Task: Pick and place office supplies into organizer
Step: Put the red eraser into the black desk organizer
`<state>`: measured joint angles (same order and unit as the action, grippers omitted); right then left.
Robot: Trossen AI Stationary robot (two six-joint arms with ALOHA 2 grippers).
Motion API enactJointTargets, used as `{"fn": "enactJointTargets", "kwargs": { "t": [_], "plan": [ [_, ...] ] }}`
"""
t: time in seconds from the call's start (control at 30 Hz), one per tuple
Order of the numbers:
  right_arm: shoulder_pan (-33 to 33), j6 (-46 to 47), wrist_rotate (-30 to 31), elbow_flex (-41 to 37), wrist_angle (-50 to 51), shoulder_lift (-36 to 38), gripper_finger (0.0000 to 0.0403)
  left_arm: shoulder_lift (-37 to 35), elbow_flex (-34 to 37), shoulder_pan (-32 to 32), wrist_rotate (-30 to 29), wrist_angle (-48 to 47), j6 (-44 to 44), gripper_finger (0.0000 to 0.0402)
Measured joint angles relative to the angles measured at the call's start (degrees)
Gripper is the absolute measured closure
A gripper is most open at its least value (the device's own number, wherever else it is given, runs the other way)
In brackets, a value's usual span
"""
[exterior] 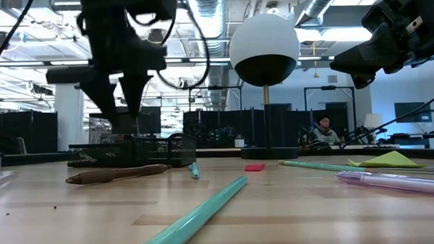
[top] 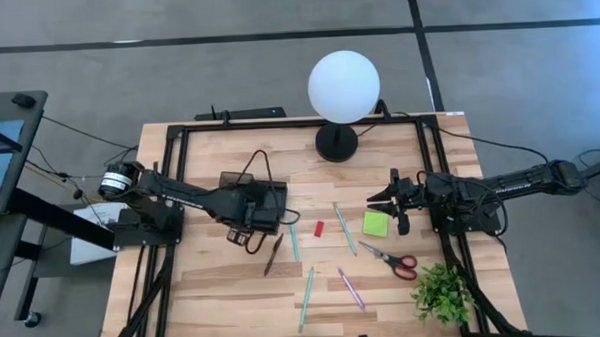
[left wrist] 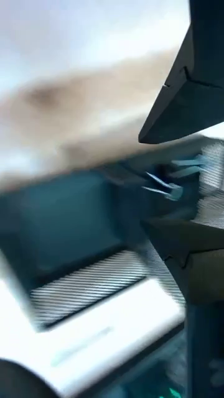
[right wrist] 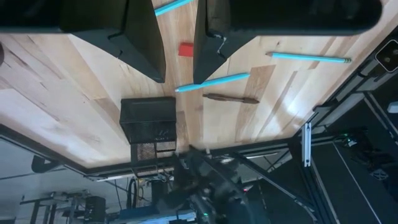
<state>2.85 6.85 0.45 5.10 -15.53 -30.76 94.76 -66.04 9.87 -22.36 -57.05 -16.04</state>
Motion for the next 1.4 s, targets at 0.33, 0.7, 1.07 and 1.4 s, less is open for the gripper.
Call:
{"fn": "enactJointTargets", "kwargs": {
  "t": [0.33,0.7,1.07,1.4],
  "plan": [
    [0.00,0.15,0.00,0.00,0.00,0.01,0.0326,-0.02,1.18,-1.97,14.03,30.79,-2.02,0.0200],
    [0.00,1.09,0.00,-0.01,-0.68,0.02,0.0326,1.64,10.67,-2.64,10.82,62.61,35.53,0.0200],
    [0.00,2.62,-0.09,-0.02,-0.81,-0.04,0.0326,17.05,7.53,1.81,-6.44,78.43,41.87,0.0200],
    [0.00,2.78,-0.20,-0.02,-0.35,-0.02,0.0326,27.70,-1.03,3.10,-10.57,70.93,45.16,0.0200]
  ]
}}
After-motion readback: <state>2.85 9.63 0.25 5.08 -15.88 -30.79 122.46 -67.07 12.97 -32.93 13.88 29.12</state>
